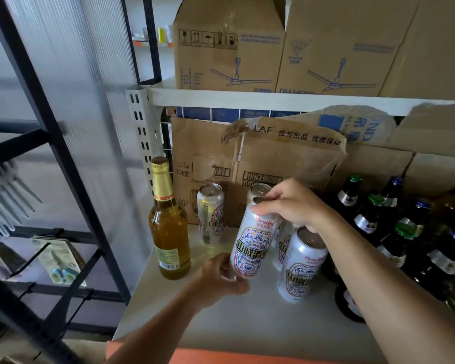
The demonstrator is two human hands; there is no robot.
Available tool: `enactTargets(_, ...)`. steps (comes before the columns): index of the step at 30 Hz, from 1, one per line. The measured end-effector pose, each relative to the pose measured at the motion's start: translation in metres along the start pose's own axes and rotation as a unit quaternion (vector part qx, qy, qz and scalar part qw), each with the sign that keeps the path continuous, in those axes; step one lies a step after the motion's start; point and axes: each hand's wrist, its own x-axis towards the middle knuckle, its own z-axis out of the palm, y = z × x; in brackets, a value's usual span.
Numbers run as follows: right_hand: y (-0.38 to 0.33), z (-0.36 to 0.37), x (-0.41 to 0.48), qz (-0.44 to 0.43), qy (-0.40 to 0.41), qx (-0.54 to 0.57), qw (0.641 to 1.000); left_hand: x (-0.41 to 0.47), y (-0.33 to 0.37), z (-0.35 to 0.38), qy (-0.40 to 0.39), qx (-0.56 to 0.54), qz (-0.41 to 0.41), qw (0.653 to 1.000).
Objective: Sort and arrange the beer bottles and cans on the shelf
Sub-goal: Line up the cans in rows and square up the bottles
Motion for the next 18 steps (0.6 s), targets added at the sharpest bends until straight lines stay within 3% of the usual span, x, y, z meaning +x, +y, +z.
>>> enactTargets(10,0.015,0.004,0.009,-0.008,0.009,-0.111,0.994,0.03,-0.012,0.031,0.062,0.018,-0.012,0.998)
enactTargets(18,0.012,0.009,0.01,-0.016,0.004,-0.209,0.978,0.044,-0.014,0.037,0.081,0.111,-0.017,0.99)
